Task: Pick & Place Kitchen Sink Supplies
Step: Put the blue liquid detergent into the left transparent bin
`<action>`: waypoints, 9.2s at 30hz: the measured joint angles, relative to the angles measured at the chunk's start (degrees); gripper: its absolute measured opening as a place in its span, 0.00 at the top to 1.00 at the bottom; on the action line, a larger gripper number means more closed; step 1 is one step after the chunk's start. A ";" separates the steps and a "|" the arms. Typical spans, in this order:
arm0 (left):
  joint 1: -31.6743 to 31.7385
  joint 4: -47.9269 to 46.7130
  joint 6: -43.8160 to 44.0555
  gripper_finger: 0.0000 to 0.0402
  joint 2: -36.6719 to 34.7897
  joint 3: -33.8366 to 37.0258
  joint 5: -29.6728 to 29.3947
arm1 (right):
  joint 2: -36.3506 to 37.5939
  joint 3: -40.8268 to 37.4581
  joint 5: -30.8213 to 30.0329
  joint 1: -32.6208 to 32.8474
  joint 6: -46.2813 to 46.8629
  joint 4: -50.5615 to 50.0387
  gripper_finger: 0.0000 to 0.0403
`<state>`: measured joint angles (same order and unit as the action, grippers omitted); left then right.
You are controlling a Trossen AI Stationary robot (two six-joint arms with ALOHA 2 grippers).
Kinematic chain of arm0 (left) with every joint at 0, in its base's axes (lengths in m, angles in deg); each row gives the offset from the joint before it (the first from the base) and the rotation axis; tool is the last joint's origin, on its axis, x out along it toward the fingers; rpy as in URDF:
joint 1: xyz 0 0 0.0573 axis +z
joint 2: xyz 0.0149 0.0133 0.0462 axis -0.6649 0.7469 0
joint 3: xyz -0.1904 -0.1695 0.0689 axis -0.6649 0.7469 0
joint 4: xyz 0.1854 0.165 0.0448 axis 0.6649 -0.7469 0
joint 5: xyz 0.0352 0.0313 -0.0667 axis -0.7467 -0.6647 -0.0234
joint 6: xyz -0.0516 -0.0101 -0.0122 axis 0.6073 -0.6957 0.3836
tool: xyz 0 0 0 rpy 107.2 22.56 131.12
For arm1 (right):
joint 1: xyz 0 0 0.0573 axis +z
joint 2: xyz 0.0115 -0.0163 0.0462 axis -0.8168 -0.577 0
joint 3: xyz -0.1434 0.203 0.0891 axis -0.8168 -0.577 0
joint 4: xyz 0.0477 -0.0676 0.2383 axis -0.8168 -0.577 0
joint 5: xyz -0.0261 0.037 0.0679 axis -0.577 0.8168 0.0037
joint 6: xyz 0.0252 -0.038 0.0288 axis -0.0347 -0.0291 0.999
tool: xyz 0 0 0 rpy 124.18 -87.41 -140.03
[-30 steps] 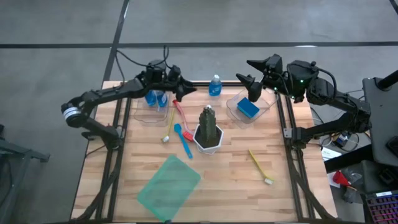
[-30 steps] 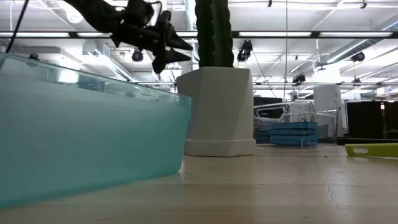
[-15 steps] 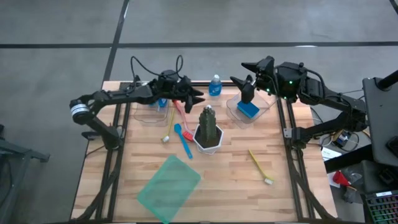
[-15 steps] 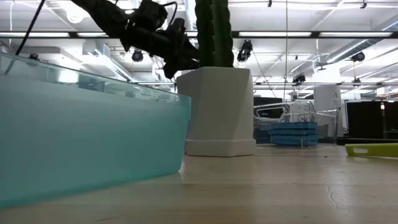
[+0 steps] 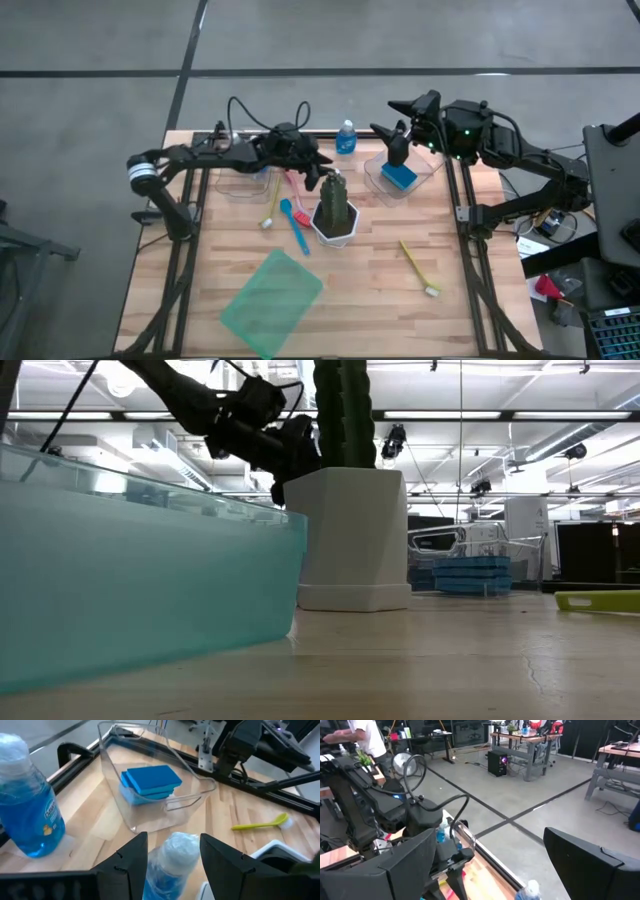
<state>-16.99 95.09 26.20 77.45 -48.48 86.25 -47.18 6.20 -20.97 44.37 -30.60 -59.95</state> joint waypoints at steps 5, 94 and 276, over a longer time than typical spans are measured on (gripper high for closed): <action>-0.15 -0.06 0.06 0.57 1.11 -0.48 1.09 | -0.02 -0.68 -0.01 0.00 -0.02 -0.04 0.09; -2.17 -45.32 20.81 0.69 -34.15 -0.39 -45.86 | 0.00 -2.95 -4.07 -0.17 -3.34 8.03 0.09; 14.64 -8.15 -19.50 0.57 30.00 -35.31 13.70 | -0.04 -3.45 -8.17 -0.17 9.35 1.72 0.09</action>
<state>-2.34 86.94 6.70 107.45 -83.80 99.95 -47.22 2.75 -29.13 44.20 -21.26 -58.23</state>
